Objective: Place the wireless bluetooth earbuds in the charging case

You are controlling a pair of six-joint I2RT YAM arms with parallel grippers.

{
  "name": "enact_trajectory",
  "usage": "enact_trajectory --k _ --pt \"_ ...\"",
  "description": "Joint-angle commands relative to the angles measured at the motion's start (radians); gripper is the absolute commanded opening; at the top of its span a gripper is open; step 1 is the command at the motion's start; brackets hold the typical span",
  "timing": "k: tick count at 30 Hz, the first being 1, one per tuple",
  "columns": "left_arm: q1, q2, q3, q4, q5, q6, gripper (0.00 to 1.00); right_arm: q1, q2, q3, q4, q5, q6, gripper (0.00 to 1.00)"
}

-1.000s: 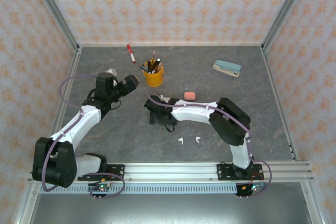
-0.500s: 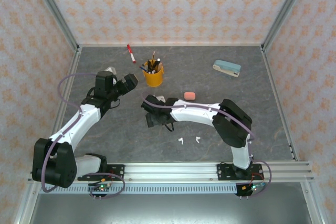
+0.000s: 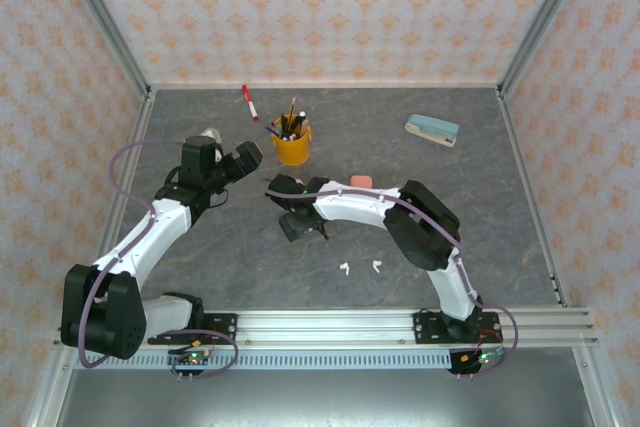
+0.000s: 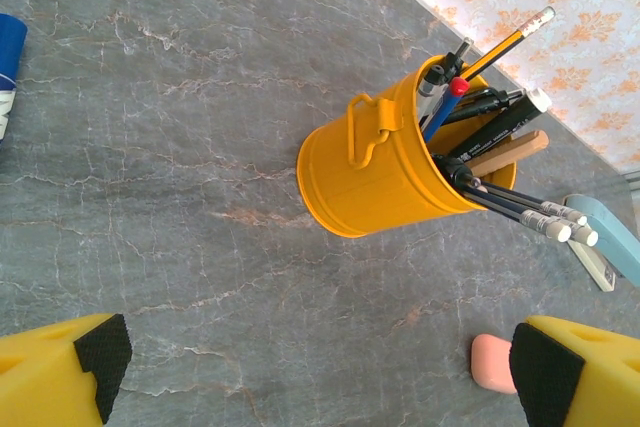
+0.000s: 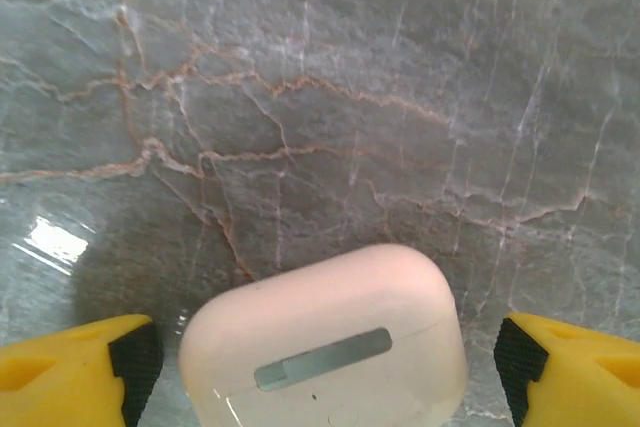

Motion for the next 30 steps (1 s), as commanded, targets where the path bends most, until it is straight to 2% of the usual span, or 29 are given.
enact_trajectory --k 1,10,14,19,25,30 --pt "0.001 -0.022 0.029 -0.013 -0.019 0.020 1.00 -0.014 0.037 0.028 -0.046 0.033 -0.037 0.89" --pt "0.001 -0.016 0.022 0.005 -0.009 0.012 1.00 -0.014 0.053 0.010 -0.036 -0.021 0.059 0.79" --pt "0.001 -0.009 0.018 0.021 0.002 0.004 1.00 -0.014 0.044 -0.013 -0.040 -0.022 0.161 0.72" --pt "0.002 -0.002 0.014 0.035 0.017 -0.004 1.00 -0.015 0.023 -0.032 -0.071 0.000 0.368 0.60" --pt "0.000 0.013 0.005 0.055 0.037 -0.014 1.00 -0.014 -0.014 -0.069 -0.082 0.036 0.582 0.62" --pt "0.000 0.021 0.002 0.066 0.048 -0.021 1.00 -0.015 -0.008 -0.039 -0.141 0.094 0.601 0.76"
